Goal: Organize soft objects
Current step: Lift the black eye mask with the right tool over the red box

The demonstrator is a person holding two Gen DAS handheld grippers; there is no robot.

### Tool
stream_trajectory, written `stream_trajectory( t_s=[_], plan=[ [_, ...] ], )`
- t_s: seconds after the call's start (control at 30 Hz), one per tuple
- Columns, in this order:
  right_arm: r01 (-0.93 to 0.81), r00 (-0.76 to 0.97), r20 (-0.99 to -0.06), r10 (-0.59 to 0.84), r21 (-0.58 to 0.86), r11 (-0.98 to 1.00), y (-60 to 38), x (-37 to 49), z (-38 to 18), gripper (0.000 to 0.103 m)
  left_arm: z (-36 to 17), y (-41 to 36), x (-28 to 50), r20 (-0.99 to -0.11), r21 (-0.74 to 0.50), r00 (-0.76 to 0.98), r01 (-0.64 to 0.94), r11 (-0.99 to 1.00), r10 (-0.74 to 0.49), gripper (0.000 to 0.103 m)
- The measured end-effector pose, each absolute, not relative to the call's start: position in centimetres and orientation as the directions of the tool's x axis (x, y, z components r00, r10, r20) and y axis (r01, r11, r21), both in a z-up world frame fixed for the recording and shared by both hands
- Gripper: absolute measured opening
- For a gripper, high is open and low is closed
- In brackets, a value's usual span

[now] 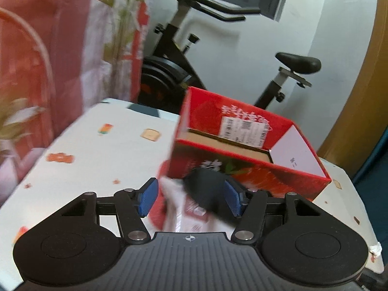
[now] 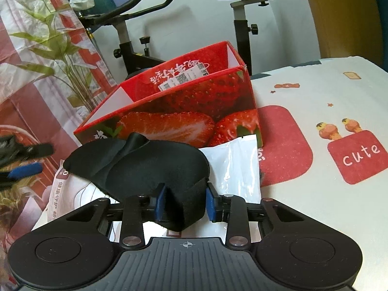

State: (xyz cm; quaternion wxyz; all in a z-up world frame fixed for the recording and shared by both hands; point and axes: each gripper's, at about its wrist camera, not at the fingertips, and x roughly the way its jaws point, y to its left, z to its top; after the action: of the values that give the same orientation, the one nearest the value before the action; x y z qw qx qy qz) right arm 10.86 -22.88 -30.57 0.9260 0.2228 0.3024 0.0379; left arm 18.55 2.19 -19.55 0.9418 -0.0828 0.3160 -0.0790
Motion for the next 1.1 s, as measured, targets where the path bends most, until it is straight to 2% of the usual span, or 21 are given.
stream_trajectory(
  t_s=[0.2, 0.33, 0.57, 0.93, 1.1],
  plan=[
    [0.078, 0.81, -0.551, 0.201, 0.44, 0.895, -23.4, 10.9, -30.8, 0.03, -21.5, 1.1, 23.0, -0.651, -0.189, 0.732, 0.102, 0.977, -0.202, 0.064],
    [0.079, 0.81, -0.553, 0.195, 0.432, 0.898, -23.4, 11.1, -30.9, 0.03, -22.3, 1.0, 24.6, -0.685, -0.233, 0.682, 0.129, 0.964, -0.257, 0.066],
    [0.083, 0.81, -0.555, 0.189, 0.428, 0.9, -23.4, 10.9, -30.9, 0.03, -23.5, 0.4, 24.7, -0.705, -0.249, 0.64, 0.181, 0.951, -0.307, 0.065],
    [0.095, 0.81, -0.559, 0.179, 0.426, 0.9, -23.7, 10.9, -30.8, 0.03, -23.4, 0.9, 22.9, -0.674, -0.245, 0.668, 0.201, 0.948, -0.316, 0.045],
    [0.098, 0.811, -0.558, 0.177, 0.427, 0.899, -23.7, 10.9, -30.8, 0.03, -22.6, 0.4, 21.8, -0.657, -0.199, 0.694, 0.217, 0.956, -0.295, 0.037]
  ],
)
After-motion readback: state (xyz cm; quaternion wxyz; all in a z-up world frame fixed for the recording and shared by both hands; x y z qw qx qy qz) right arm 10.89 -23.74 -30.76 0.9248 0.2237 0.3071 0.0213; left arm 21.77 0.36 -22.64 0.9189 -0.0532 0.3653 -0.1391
